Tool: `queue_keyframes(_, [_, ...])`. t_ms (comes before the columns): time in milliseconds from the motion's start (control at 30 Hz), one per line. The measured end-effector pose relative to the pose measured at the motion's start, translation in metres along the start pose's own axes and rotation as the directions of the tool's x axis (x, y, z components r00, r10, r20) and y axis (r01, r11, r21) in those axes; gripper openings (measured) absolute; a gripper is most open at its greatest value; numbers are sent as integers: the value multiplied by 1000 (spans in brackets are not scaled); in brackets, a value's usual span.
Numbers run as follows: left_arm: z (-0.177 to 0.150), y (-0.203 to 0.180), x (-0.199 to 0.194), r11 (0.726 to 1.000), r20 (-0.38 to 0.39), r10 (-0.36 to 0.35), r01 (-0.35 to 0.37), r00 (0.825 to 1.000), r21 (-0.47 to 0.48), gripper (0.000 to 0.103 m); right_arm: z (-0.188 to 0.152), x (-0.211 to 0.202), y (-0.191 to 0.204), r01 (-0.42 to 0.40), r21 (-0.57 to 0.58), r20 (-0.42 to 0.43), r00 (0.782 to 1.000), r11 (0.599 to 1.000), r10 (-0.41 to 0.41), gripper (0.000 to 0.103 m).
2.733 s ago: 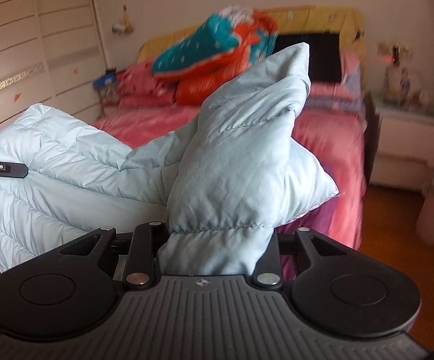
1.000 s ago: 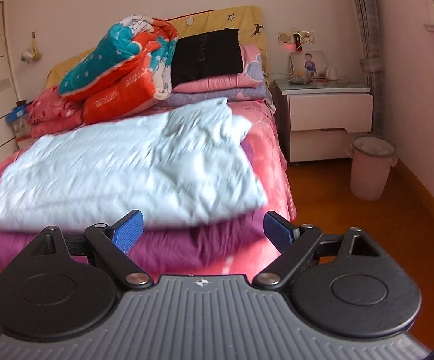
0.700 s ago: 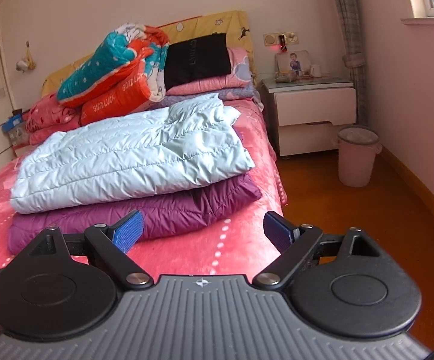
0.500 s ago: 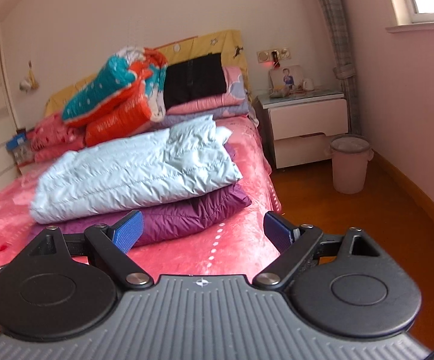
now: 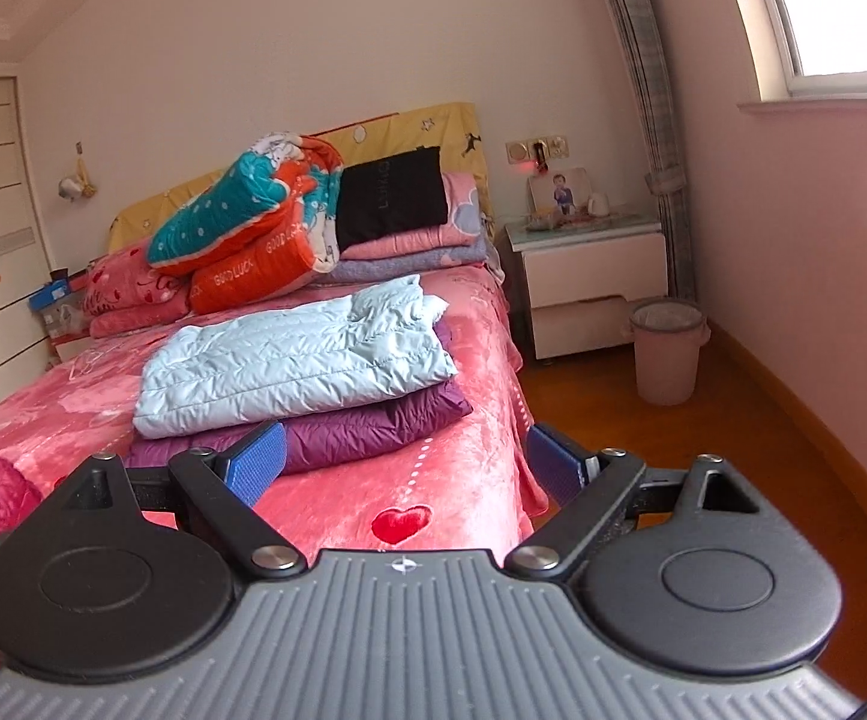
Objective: Fold large clothes
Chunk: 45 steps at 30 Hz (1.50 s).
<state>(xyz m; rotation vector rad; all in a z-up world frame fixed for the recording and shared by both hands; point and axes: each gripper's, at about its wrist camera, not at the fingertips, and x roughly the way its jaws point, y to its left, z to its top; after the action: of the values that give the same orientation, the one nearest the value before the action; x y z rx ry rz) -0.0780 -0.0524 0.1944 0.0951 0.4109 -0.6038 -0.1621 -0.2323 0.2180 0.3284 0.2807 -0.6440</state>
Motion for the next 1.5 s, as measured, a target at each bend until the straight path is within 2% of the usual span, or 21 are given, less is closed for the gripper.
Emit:
queue_keyframes(300, [3, -7, -43, 998, 41, 54, -55, 998, 27, 102, 5, -31, 10, -16, -39, 51, 999, 999, 18, 103])
queue_keyframes(767, [-1, -5, -76, 995, 68, 94, -96, 993, 27, 102, 8, -47, 15, -21, -65, 74, 997, 998, 26, 103])
queue_keyframes(1500, [-13, -4, -72, 994, 34, 112, -112, 993, 16, 102, -3, -40, 16, -30, -93, 76, 996, 995, 37, 103])
